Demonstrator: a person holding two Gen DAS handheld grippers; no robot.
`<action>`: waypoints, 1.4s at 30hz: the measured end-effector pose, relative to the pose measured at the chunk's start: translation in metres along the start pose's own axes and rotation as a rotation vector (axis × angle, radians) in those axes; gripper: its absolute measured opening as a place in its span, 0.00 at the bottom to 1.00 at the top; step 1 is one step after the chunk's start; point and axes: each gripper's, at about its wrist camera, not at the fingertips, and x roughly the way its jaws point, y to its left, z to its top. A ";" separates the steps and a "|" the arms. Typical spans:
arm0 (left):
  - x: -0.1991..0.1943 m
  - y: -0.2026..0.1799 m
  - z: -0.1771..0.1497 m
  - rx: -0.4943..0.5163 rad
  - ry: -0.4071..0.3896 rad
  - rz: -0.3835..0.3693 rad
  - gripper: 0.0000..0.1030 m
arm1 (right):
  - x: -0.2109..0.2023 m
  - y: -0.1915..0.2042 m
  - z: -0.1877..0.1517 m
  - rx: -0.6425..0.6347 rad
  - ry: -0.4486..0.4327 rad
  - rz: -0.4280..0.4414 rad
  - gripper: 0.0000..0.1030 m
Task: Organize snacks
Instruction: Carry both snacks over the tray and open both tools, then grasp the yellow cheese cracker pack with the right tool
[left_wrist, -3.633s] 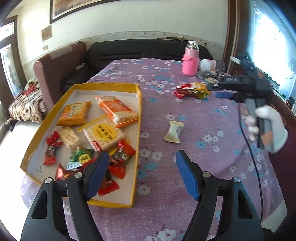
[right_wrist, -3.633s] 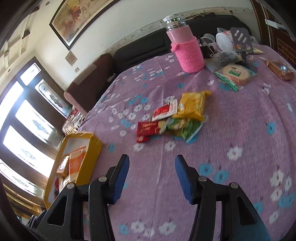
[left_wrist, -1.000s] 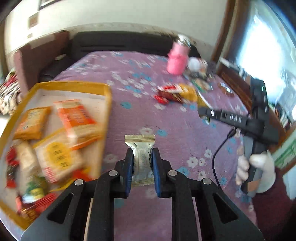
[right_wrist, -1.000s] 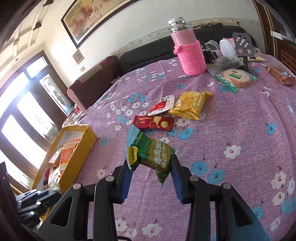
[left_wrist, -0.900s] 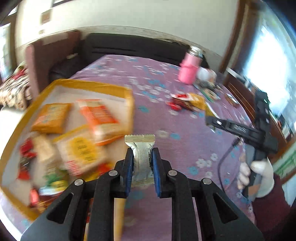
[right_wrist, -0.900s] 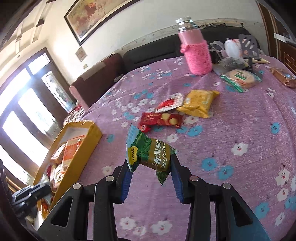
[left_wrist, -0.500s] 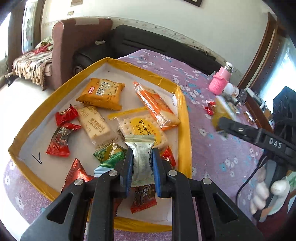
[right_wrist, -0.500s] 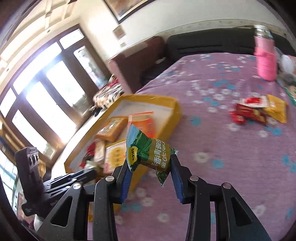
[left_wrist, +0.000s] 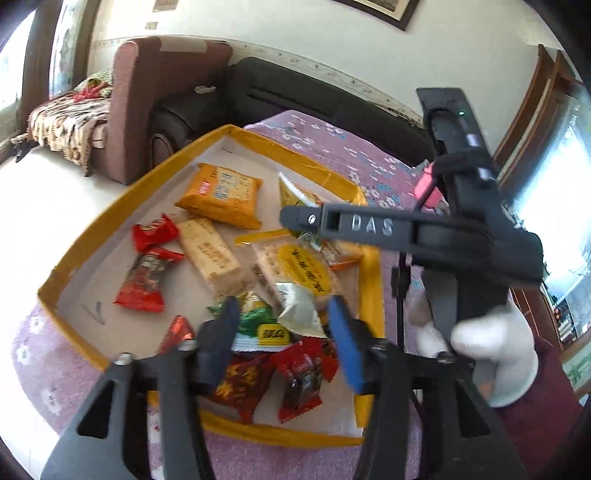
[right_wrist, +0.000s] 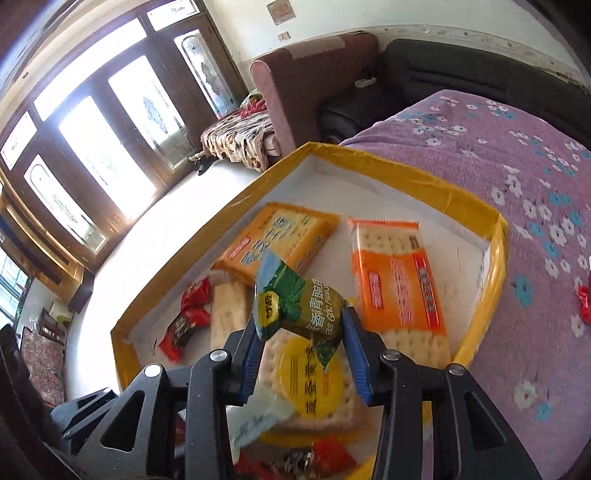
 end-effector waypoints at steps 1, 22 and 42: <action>-0.003 0.000 0.000 0.001 -0.006 0.002 0.55 | -0.001 -0.001 0.001 0.016 -0.004 0.007 0.42; 0.000 -0.116 -0.033 0.270 0.028 0.157 0.73 | -0.141 -0.104 -0.107 0.194 -0.175 -0.101 0.57; 0.015 -0.153 -0.043 0.355 0.088 0.160 0.73 | -0.163 -0.170 -0.134 0.337 -0.201 -0.135 0.61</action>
